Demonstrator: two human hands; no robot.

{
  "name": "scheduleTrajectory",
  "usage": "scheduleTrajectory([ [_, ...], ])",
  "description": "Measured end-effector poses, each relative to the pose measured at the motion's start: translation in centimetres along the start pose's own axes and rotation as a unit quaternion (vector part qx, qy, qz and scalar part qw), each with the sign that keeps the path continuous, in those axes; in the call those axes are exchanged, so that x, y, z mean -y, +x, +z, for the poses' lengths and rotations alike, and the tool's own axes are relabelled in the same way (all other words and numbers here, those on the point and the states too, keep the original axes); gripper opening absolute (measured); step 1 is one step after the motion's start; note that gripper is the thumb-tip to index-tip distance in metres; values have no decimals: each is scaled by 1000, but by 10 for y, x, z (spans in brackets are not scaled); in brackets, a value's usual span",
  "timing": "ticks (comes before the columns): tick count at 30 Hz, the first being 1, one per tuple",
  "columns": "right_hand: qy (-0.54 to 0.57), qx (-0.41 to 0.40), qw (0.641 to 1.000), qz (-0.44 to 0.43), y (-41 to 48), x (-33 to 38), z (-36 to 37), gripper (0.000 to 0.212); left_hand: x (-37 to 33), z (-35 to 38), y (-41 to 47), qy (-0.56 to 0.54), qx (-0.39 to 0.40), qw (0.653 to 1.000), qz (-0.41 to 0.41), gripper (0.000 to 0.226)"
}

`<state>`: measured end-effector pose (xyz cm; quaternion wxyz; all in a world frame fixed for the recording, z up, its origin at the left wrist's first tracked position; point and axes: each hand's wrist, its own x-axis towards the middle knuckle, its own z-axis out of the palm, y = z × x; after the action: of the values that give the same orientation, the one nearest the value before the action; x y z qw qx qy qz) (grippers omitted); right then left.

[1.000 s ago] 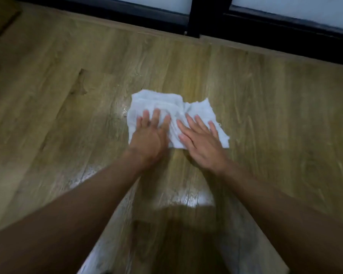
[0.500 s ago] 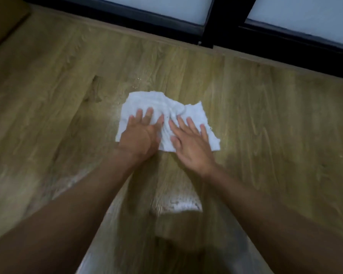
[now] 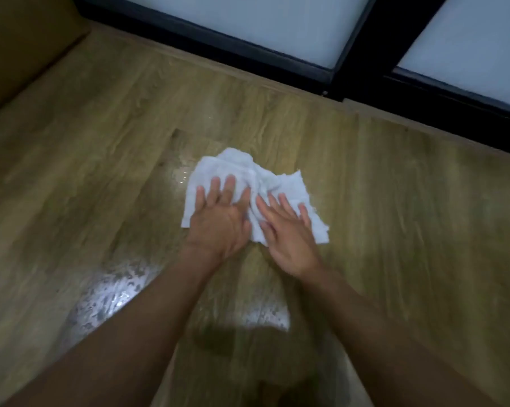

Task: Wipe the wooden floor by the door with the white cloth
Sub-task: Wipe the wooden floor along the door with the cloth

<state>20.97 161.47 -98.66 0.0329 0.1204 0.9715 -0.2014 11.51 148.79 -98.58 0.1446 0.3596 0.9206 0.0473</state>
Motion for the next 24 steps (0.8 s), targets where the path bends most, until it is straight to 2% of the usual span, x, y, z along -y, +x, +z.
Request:
scheduleTrajectory([
  [2,-8,9,999,-46,-11,-19,-6,55,-2,4,-16,-15,-11,999,30,82],
  [4,-24,23,999,-40,9,-29,-9,53,9,1,-12,-15,-27,999,27,74],
  [8,-65,31,996,55,76,20,8,51,57,-17,23,-21,-1,997,-74,72],
  [10,-64,53,995,50,93,58,18,55,78,-25,30,-26,-2,994,-103,72],
  [12,-65,67,996,14,85,73,26,58,80,-22,20,-27,-3,994,-101,69],
  [16,-93,46,993,-62,47,47,22,57,65,0,-24,-12,-62,997,-52,70],
  [19,-140,30,989,-49,68,47,22,60,85,-2,-26,-16,-55,998,-36,65],
  [22,-128,42,991,7,109,90,36,55,130,-16,-12,-28,-36,992,-114,63],
  [24,-117,59,991,-1,119,122,48,55,156,-26,-6,-43,-17,986,-158,65],
])
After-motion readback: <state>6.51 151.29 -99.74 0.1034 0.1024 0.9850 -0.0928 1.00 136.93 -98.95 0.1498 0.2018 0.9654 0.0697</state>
